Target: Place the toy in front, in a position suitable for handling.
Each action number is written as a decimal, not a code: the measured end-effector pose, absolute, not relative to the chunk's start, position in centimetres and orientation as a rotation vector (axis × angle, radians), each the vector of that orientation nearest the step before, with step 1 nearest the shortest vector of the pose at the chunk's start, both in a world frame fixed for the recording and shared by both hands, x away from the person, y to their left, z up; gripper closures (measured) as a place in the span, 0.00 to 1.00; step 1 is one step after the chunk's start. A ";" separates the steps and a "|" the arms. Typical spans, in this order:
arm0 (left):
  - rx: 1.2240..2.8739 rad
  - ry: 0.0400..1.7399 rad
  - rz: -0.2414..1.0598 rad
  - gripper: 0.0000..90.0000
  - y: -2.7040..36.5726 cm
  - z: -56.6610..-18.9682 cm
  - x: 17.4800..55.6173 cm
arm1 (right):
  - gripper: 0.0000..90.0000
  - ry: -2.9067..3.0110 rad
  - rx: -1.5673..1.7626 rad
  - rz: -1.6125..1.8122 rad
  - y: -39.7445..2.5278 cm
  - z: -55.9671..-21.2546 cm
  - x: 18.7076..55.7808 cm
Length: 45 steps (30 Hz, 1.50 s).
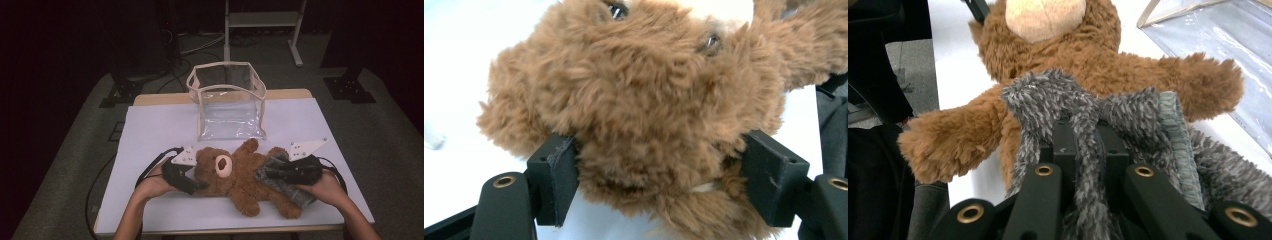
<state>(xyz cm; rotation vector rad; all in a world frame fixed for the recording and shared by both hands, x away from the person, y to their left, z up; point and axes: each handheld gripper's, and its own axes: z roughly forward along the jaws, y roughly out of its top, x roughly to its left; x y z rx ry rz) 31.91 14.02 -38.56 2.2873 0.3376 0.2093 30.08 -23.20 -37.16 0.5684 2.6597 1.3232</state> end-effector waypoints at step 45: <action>2.246 0.458 0.235 0.34 12.1 -38.3 32.0 | 0.92 2.646 0.575 1.169 -22.4 -37.7 31.9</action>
